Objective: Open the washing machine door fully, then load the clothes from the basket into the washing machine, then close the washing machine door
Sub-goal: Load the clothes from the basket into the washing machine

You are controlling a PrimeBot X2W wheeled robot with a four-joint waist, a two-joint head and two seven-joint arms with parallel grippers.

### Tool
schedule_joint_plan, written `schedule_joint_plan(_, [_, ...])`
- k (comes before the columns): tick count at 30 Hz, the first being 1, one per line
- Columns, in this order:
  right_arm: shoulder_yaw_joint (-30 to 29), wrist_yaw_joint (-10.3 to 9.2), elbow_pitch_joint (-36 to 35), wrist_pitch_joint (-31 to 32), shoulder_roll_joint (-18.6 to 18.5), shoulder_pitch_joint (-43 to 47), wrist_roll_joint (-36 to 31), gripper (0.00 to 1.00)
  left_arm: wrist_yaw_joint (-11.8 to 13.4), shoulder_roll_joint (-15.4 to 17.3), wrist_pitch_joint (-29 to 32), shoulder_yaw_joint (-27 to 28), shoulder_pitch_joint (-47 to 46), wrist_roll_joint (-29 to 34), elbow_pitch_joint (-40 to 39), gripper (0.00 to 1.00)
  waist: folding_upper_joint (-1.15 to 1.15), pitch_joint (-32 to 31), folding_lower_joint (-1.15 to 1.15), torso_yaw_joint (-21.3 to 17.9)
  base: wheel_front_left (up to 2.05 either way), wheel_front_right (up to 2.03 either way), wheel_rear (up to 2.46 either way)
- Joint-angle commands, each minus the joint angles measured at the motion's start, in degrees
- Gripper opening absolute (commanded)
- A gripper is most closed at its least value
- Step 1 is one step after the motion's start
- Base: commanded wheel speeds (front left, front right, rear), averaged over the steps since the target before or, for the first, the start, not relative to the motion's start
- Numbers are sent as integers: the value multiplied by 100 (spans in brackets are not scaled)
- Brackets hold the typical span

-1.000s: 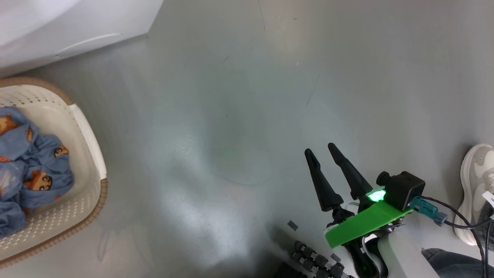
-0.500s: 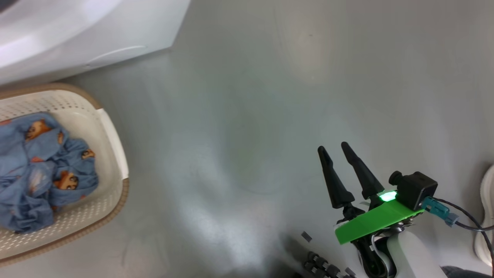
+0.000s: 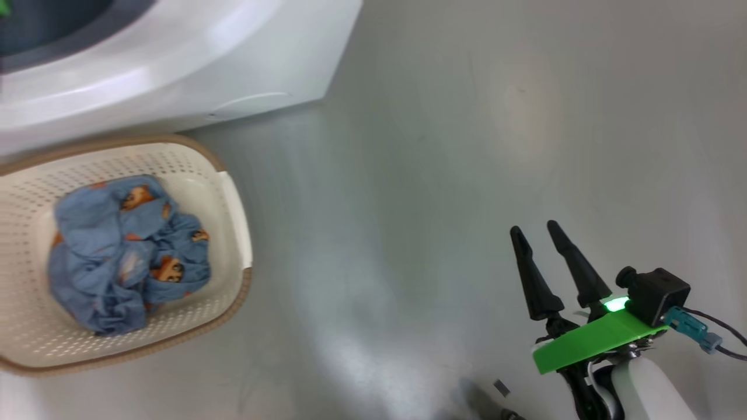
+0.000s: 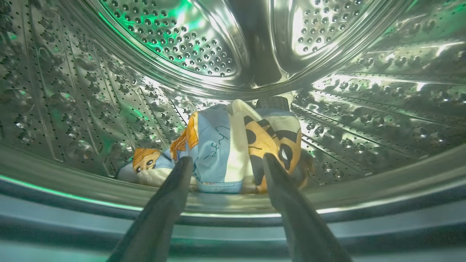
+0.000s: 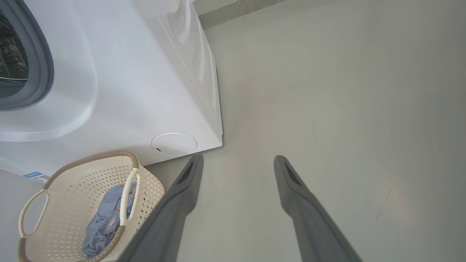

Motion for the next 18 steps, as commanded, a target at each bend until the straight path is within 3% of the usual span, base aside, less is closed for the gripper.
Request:
schedule_joint_plan(1, [54,9,-135,-69,-101,210,-76,100,-44,160,-79,96,128,-72,-224,100,0,-267,0,284,0,0,0])
schedule_joint_plan(7, [-145,9,-204,-69,-204,352,-209,100,-151,-124,-344,107,914,-338,-621,100,0,-641,0,658,0,0,0])
schedule_joint_plan(18, [-422,9,-276,-69,-228,696,-398,100,-234,-378,-862,100,2361,-645,-1551,100,0,-1297,0,988,0,0,0])
